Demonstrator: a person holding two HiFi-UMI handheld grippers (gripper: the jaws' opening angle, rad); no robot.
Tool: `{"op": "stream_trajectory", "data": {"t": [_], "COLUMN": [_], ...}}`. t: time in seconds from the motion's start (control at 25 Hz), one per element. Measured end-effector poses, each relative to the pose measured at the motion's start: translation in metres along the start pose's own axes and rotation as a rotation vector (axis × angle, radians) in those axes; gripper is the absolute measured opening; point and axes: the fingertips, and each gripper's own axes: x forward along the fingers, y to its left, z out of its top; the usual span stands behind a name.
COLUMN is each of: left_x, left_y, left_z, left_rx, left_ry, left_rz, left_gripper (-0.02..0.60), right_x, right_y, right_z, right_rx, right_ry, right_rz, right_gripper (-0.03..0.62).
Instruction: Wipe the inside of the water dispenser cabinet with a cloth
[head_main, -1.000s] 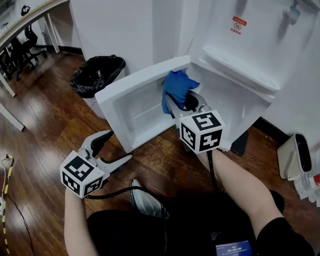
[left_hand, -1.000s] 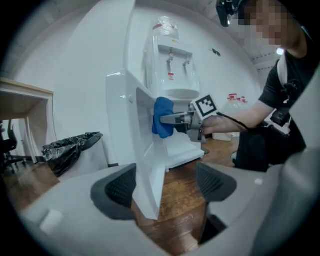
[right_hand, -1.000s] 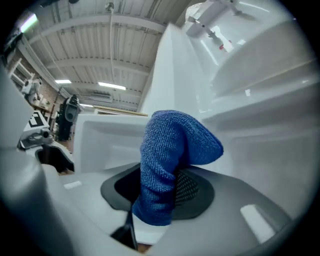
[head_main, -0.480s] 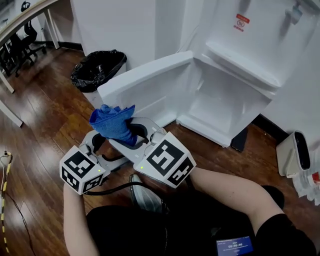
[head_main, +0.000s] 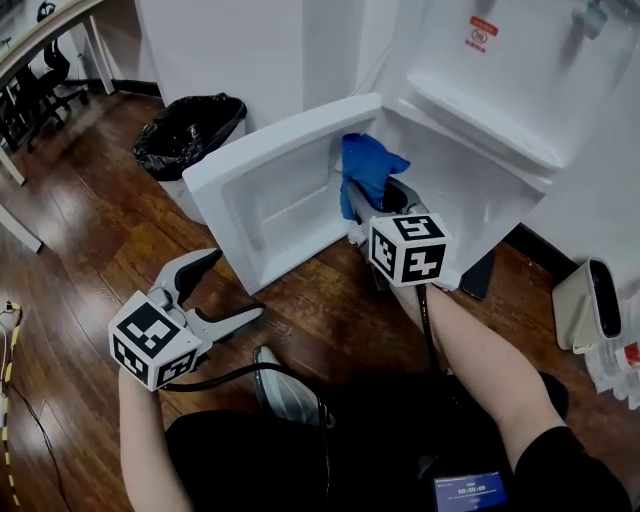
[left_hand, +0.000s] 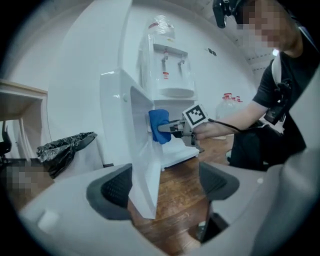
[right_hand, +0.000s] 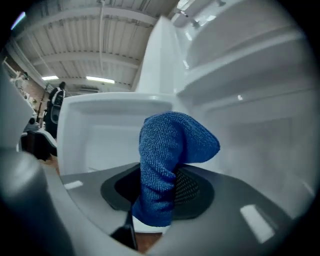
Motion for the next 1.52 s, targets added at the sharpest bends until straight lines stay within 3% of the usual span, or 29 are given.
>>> {"op": "stream_trajectory", "data": {"t": [0.08,0.16,0.44,0.56,0.68,0.76,1.04,1.2,1.32,1.52], "left_x": [0.000,0.000,0.001,0.000,-0.002,0.000,0.002,0.004,0.004,0.005], "left_y": [0.001,0.002,0.006,0.007,0.006,0.007,0.019,0.023,0.023,0.027], "left_z": [0.000,0.000,0.001,0.002,0.010,0.011,0.010,0.012,0.012,0.012], "left_rx": [-0.005,-0.012,-0.033,-0.047,-0.070,-0.078,-0.074,-0.086,-0.088,-0.100], "left_ry": [-0.002,-0.005,-0.026,-0.033,-0.032,-0.039,-0.040,-0.054,-0.057,-0.069], "left_rz": [0.002,0.007,0.034,0.038,0.049,0.052,0.101,0.108,0.113,0.134], "left_gripper": [0.420,0.420,0.420,0.420,0.420,0.422,0.430,0.430,0.430,0.430], "right_x": [0.001,0.006,0.013,0.002,-0.002,0.006,0.035,0.036,0.036,0.034], "right_y": [-0.017,-0.004,0.128,0.183,0.204,0.182,0.047,0.020,0.056,0.154], "right_z": [0.001,0.004,0.012,0.013,0.006,-0.003,-0.031,-0.040,-0.042,-0.041], "right_rx": [-0.010,-0.036,-0.147,-0.195,-0.231,-0.212,-0.150,-0.101,-0.125,-0.211], "right_ry": [-0.005,-0.015,-0.086,-0.127,-0.165,-0.174,-0.140,-0.113,-0.095,-0.136], "right_rz": [-0.027,0.002,0.237,0.383,0.466,0.422,0.055,-0.086,-0.078,0.143], "right_gripper": [0.149,0.149,0.149,0.149,0.149,0.149,0.147,0.146,0.146,0.147]}}
